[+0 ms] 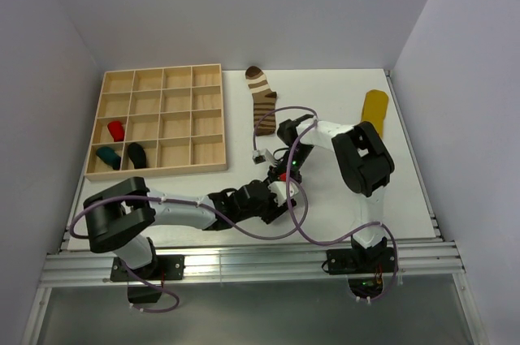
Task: Roll the socks
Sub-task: Roll the sock at the center of the board, then pick up the sock at the center of the board.
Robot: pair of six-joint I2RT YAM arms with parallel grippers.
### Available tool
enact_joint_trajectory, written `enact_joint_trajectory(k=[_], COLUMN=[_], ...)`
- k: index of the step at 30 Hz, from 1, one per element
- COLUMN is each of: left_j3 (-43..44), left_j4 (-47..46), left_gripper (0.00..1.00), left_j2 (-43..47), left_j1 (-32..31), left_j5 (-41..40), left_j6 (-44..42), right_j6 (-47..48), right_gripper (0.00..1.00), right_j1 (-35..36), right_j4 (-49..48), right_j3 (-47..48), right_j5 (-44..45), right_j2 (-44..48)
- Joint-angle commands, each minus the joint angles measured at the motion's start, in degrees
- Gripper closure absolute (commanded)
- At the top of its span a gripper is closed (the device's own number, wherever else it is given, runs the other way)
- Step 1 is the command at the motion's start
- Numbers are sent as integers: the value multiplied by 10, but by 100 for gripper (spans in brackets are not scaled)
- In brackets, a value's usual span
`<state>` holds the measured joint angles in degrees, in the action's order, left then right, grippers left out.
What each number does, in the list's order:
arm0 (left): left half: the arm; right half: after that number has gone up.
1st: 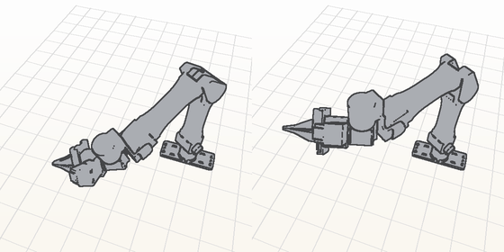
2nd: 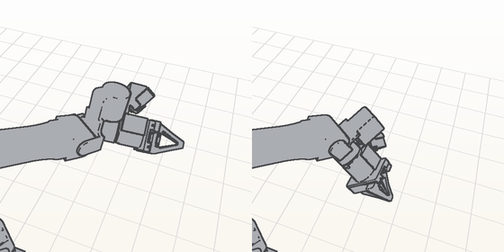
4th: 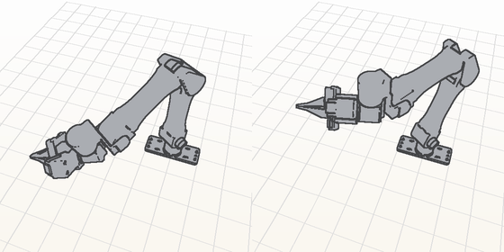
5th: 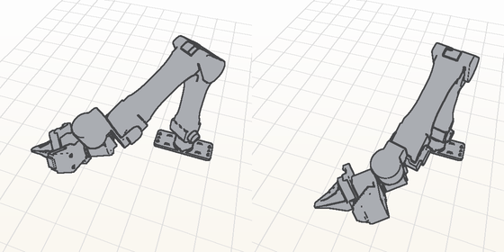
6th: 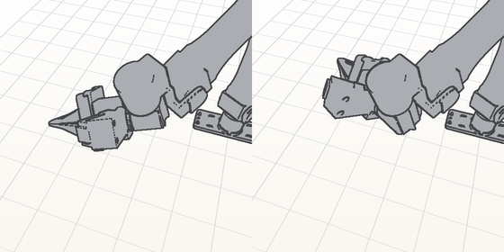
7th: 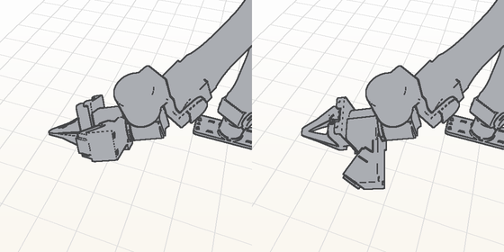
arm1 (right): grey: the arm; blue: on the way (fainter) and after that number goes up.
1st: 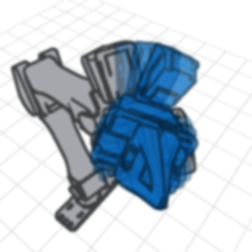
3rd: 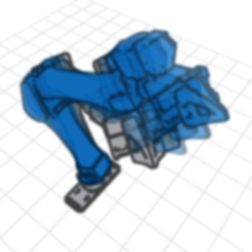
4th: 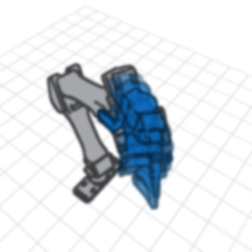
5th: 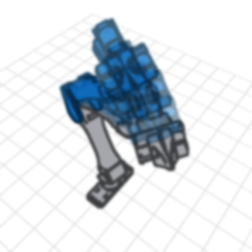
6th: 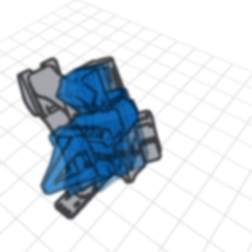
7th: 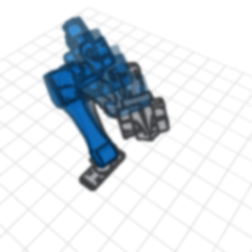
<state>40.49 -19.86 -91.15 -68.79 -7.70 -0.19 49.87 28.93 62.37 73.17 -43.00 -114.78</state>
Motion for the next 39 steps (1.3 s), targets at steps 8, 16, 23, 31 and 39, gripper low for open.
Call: enact_joint_trajectory(k=[8,16,23,31,39], left_j3=[-2,6,1,-6,16], left_j4=[-50,-32,-47,-59,-35], left_gripper=[40,40,39,37,33], left_j2=[-39,-73,-76,-54,-61], left_j1=[-9,-27,-32,-42,-47], left_j5=[-14,-57,-121,-160,-168], left_j6=[-78,-94,-105,-132,-142], right_j6=[14,17,16,15,15], right_gripper=[91,91,91,92,92], right_j1=[0,-1,-1,-1,-1], right_j4=[-8,4,2,6,8], right_j3=[-6,2,2,6,10], right_j5=[84,80,83,82,81], right_j2=[-46,-55,-57,-62,-66])
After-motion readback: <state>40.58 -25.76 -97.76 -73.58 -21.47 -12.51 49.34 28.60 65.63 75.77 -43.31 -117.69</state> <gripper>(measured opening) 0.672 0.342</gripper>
